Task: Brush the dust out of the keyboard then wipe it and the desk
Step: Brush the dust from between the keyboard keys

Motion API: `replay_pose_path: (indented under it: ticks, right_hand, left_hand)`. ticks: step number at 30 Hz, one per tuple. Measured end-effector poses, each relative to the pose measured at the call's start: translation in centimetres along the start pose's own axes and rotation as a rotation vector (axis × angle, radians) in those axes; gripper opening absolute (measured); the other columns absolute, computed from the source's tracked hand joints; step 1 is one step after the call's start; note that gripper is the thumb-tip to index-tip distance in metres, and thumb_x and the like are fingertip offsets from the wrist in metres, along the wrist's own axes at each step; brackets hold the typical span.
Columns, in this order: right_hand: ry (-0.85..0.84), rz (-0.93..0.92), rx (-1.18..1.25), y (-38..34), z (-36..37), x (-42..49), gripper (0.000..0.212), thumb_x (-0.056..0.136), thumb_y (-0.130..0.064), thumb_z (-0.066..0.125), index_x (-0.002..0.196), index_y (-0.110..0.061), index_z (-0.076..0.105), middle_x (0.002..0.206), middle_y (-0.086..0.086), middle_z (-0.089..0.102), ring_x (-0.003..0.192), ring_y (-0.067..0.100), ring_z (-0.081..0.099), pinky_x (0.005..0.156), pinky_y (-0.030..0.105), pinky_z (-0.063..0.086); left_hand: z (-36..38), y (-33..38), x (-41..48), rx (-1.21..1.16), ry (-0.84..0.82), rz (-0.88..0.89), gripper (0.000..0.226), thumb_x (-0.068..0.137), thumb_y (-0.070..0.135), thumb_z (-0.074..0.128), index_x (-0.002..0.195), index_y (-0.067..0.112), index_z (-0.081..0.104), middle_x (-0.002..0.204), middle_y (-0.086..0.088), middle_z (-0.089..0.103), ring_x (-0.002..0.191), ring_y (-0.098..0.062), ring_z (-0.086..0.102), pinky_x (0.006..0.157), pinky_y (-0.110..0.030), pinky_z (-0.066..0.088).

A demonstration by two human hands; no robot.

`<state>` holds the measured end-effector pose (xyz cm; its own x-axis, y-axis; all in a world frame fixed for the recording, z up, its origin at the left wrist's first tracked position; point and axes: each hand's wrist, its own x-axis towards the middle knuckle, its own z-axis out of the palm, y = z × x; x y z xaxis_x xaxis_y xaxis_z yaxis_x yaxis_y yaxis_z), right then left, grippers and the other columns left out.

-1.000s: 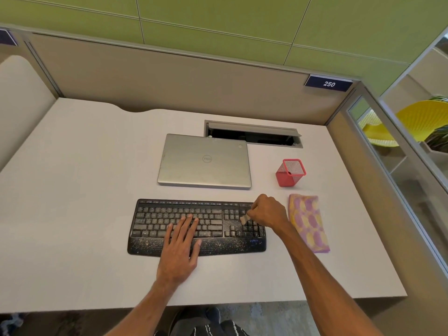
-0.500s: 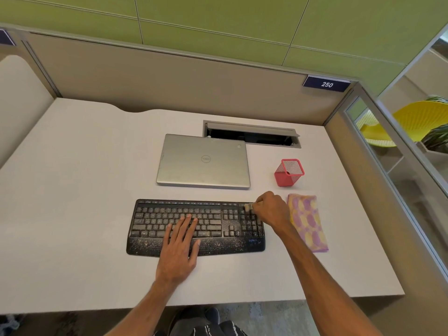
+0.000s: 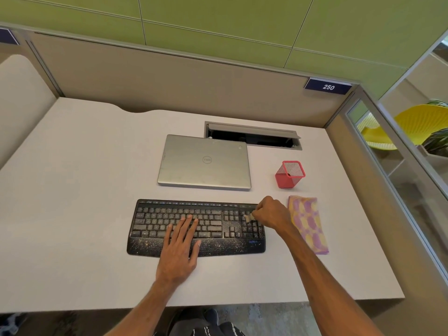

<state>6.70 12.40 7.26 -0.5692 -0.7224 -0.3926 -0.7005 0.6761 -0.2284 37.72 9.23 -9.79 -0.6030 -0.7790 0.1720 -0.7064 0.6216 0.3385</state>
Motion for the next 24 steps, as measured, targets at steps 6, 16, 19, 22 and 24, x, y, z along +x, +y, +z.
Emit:
replay_pose_path:
  ticks: [6, 16, 19, 22, 24]
  right_hand:
    - [0.112, 0.058, 0.041, 0.9, -1.0, 0.0, 0.019, 0.084, -0.03, 0.065, 0.081, -0.016, 0.077, 0.074, -0.001, 0.072, 0.069, 0.02, 0.066, 0.058, 0.027, 0.05]
    - [0.109, 0.059, 0.024, 1.0, -0.8, 0.1, 0.017, 0.088, -0.03, 0.066, 0.085, -0.018, 0.077, 0.072, -0.003, 0.069, 0.065, 0.013, 0.062, 0.055, 0.024, 0.043]
    - [0.066, 0.05, 0.008, 1.2, -0.3, 0.2, 0.018, 0.088, -0.032, 0.066, 0.097, -0.02, 0.076, 0.088, 0.0, 0.074, 0.077, 0.018, 0.066, 0.059, 0.026, 0.045]
    - [-0.031, 0.039, -0.016, 1.2, -0.3, 0.2, 0.019, 0.086, -0.035, 0.07, 0.096, -0.019, 0.075, 0.087, -0.001, 0.074, 0.078, 0.019, 0.069, 0.058, 0.026, 0.046]
    - [-0.028, 0.045, -0.008, 1.2, -0.7, 0.3, 0.02, 0.085, -0.036, 0.069, 0.094, -0.019, 0.075, 0.083, -0.002, 0.073, 0.075, 0.017, 0.069, 0.057, 0.025, 0.046]
  left_hand:
    - [0.0, -0.1, 0.0, 0.002, 0.0, 0.001, 0.069, 0.114, 0.049, 0.035, 0.175, 0.021, 0.023, 0.183, -0.002, 0.02, 0.17, -0.021, 0.012, 0.137, -0.059, 0.013]
    - [0.0, 0.0, 0.0, -0.002, -0.003, -0.001, 0.068, 0.114, 0.05, 0.034, 0.175, 0.021, 0.023, 0.183, -0.002, 0.019, 0.17, -0.02, 0.012, 0.136, -0.06, 0.014]
    - [0.0, -0.1, 0.0, -0.003, -0.002, 0.0, 0.069, 0.114, 0.049, 0.034, 0.175, 0.021, 0.022, 0.183, -0.002, 0.019, 0.17, -0.02, 0.012, 0.136, -0.06, 0.015]
    - [0.1, -0.1, 0.0, -0.001, -0.007, -0.001, 0.069, 0.114, 0.05, 0.034, 0.175, 0.021, 0.022, 0.183, -0.002, 0.019, 0.17, -0.021, 0.012, 0.136, -0.06, 0.016]
    - [0.0, -0.1, 0.0, 0.002, -0.007, -0.001, 0.069, 0.114, 0.05, 0.034, 0.176, 0.022, 0.022, 0.183, -0.002, 0.019, 0.17, -0.02, 0.012, 0.136, -0.06, 0.015]
